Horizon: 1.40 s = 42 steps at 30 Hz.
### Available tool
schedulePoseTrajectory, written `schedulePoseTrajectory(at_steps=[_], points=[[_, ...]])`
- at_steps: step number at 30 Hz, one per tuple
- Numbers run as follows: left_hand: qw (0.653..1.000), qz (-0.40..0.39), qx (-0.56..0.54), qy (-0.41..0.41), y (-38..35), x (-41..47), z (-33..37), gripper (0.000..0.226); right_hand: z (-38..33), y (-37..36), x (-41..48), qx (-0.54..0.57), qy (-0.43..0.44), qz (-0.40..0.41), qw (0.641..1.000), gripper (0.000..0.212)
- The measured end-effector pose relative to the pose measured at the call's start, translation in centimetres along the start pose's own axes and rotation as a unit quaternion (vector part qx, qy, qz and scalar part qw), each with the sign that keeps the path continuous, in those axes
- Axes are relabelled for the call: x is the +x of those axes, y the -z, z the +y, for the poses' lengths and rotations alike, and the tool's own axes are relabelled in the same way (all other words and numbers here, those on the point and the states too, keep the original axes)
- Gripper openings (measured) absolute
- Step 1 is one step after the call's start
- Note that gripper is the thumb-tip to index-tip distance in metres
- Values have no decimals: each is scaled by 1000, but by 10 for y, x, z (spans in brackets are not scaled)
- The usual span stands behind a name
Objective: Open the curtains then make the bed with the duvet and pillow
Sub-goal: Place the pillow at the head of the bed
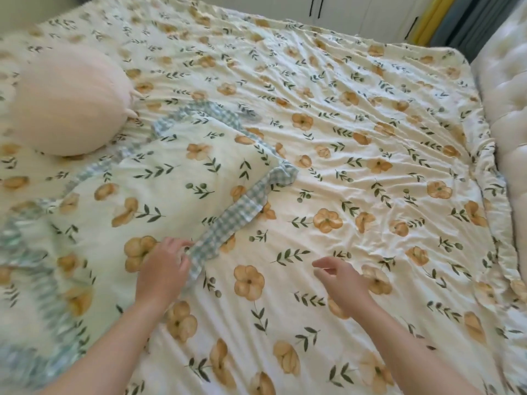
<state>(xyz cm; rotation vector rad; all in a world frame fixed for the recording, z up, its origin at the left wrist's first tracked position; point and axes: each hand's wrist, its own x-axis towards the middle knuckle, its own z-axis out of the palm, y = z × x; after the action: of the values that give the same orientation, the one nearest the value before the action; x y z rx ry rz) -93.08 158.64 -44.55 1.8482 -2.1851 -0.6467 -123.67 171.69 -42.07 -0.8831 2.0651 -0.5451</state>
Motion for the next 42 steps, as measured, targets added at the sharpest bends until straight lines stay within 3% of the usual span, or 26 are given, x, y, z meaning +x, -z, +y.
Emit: schedulePoseTrajectory(at_steps=[8, 12, 16, 18, 21, 24, 27, 30, 32, 35, 42], points=[[998, 22, -18, 65, 70, 85, -114, 35, -110, -136, 5, 106, -59, -51, 991, 28], [996, -26, -15, 84, 93, 127, -165, 42, -159, -195, 16, 142, -98, -85, 981, 43], [997, -11, -31, 70, 107, 169, -203, 42, -199, -242, 33, 206, -143, -31, 968, 49], [995, -16, -50, 89, 111, 190, -215, 48, -211, -258, 40, 232, -174, 10, 957, 73], [982, -105, -78, 134, 109, 215, -230, 73, -223, -280, 50, 266, -229, 26, 936, 120], [965, -160, -116, 170, 105, 230, -236, 93, -226, -289, 62, 285, -256, 13, 923, 138], [956, -177, -142, 186, 110, 239, -240, 106, -226, -286, 71, 324, -265, -11, 908, 137], [956, -209, -103, 179, 114, 242, -233, 126, -219, -271, 72, 331, -266, -63, 903, 121], [951, -231, -103, 177, 119, 243, -225, 112, -213, -259, 71, 351, -257, -96, 895, 104], [942, -253, -147, 163, 125, 236, -215, 83, -199, -244, 66, 388, -231, -108, 886, 103], [937, -253, -231, 69, 115, 189, -166, 56, -176, -212, 49, 487, -209, -60, 846, 78]])
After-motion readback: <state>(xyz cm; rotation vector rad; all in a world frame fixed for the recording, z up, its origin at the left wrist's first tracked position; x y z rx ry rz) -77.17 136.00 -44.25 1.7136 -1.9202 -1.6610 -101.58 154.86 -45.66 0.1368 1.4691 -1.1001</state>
